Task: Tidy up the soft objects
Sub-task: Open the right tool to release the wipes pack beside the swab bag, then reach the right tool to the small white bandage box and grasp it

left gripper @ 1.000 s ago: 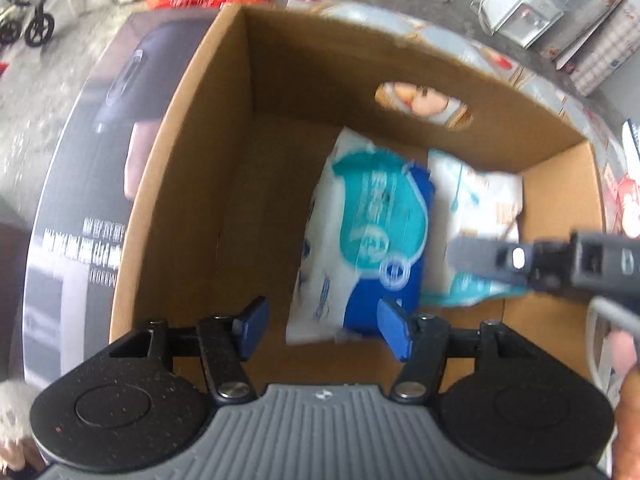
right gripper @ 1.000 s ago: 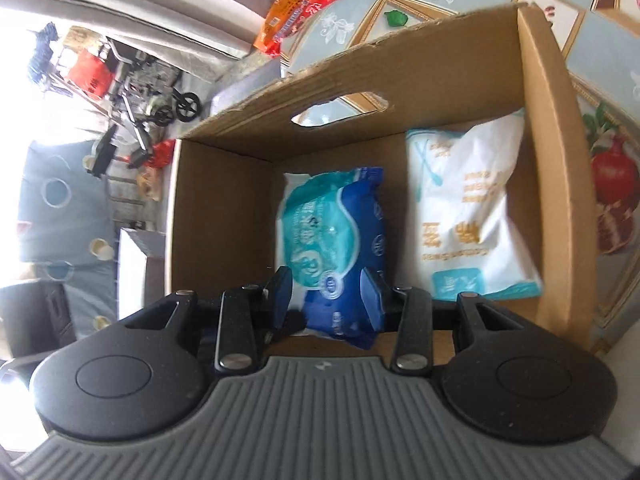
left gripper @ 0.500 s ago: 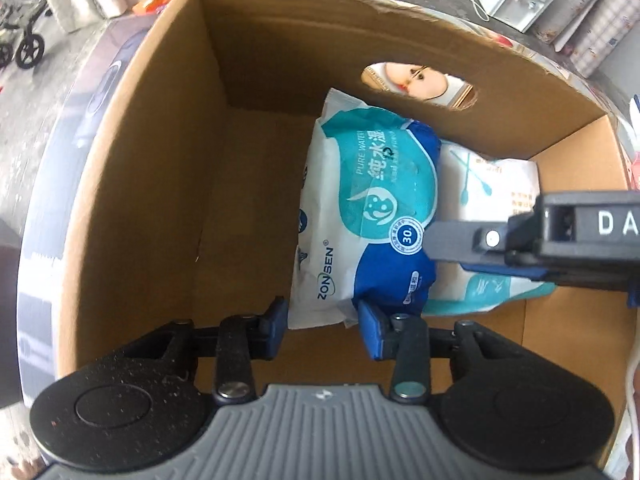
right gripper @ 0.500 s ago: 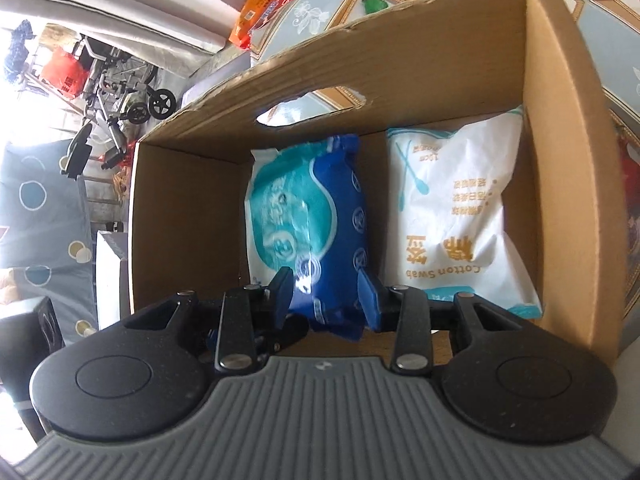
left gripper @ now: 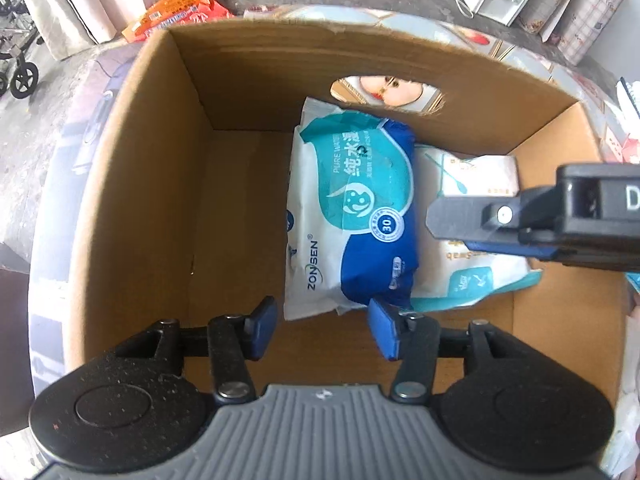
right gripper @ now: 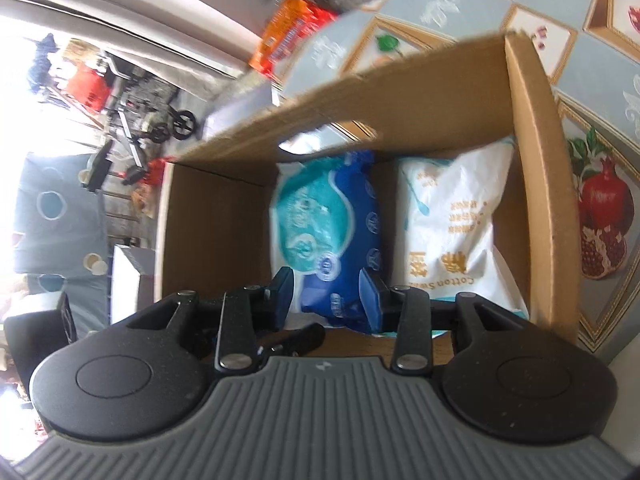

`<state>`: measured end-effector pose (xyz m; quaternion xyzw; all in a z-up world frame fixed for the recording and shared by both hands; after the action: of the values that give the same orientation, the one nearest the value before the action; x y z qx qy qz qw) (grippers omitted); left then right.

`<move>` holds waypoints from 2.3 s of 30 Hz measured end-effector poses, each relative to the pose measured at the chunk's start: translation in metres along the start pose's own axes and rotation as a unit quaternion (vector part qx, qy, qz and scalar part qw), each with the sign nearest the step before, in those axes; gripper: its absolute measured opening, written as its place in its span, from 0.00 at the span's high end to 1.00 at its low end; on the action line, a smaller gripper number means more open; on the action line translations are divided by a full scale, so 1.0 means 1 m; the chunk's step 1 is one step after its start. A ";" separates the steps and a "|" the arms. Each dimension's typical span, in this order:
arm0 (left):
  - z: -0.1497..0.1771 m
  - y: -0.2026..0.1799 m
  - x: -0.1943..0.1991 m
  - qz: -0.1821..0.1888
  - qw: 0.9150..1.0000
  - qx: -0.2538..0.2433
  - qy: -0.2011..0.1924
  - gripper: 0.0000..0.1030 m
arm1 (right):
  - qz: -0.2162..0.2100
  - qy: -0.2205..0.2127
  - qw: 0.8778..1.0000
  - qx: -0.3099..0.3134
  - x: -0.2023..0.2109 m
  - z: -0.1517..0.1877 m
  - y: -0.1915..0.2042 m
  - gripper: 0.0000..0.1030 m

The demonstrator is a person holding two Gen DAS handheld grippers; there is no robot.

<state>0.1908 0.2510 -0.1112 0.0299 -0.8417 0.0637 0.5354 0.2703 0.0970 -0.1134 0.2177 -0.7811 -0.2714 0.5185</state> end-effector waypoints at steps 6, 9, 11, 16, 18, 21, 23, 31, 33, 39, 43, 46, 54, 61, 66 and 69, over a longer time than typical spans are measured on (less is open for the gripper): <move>0.002 -0.011 0.024 -0.002 1.000 0.008 -0.018 0.42 | -0.074 -0.059 0.995 -0.026 0.036 -0.003 -0.003 0.63; -0.003 -0.022 0.037 0.003 0.999 0.004 -0.038 0.37 | -0.101 -0.085 0.990 -0.048 0.060 -0.003 -0.014 0.62; -0.004 -0.033 0.046 0.009 0.999 0.002 -0.054 0.35 | -0.107 -0.098 0.988 -0.059 0.079 -0.005 -0.023 0.62; -0.013 -0.074 0.061 0.037 0.996 -0.003 -0.077 0.29 | -0.100 -0.132 0.983 -0.078 0.132 -0.010 -0.060 0.60; -0.015 -0.096 0.067 0.048 0.995 -0.006 -0.087 0.26 | -0.090 -0.144 0.982 -0.085 0.157 -0.013 -0.080 0.59; -0.018 -0.135 0.073 0.064 0.993 -0.019 -0.096 0.25 | -0.068 -0.163 0.980 -0.093 0.197 -0.016 -0.114 0.57; -0.019 -0.162 0.078 0.079 0.992 -0.027 -0.098 0.25 | -0.051 -0.174 0.978 -0.100 0.224 -0.017 -0.139 0.56; -0.005 -0.261 0.049 0.164 0.986 0.021 -0.025 0.21 | 0.050 -0.211 0.968 -0.126 0.323 -0.028 -0.253 0.55; 0.004 -0.280 0.031 0.190 0.980 0.060 0.015 0.24 | 0.077 -0.198 0.970 -0.121 0.332 -0.034 -0.282 0.55; 0.022 -0.332 0.000 0.229 0.961 0.134 0.078 0.30 | 0.079 -0.150 0.982 -0.087 0.343 -0.051 -0.337 0.55; 0.024 -0.356 -0.015 0.244 0.948 0.173 0.105 0.30 | 0.061 -0.112 0.992 -0.016 0.333 -0.068 -0.346 0.55; 0.027 -0.370 -0.025 0.252 0.939 0.198 0.121 0.30 | 0.042 -0.078 0.996 0.020 0.324 -0.077 -0.350 0.55; 0.038 -0.390 -0.045 0.244 0.930 0.234 0.145 0.40 | 0.026 -0.058 0.998 0.005 0.322 -0.088 -0.368 0.56; 0.034 -0.389 -0.055 0.223 0.924 0.276 0.143 0.54 | 0.019 -0.027 0.998 -0.045 0.310 -0.069 -0.377 0.59; 0.036 -0.383 -0.061 0.212 0.922 0.292 0.143 0.72 | 0.010 -0.027 0.998 -0.056 0.311 -0.068 -0.373 0.63; 0.036 -0.380 -0.057 0.223 0.922 0.282 0.146 0.77 | 0.004 -0.029 0.998 -0.055 0.315 -0.074 -0.370 0.63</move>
<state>0.2277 -0.1316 -0.1498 -0.0179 -0.6861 0.4200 0.5938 0.2446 -0.3937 -0.1127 0.1778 -0.7801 -0.3185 0.5082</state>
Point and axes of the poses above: each gripper's, at about its wrist camera, not at the fingertips, and x roughly against the way its jaws point, y to its left, z to its underside, the point moved 3 cm from there along -x, roughly the way its jaws point, and after that the axes turned 12 degrees about -y, right-handed, at the moved point
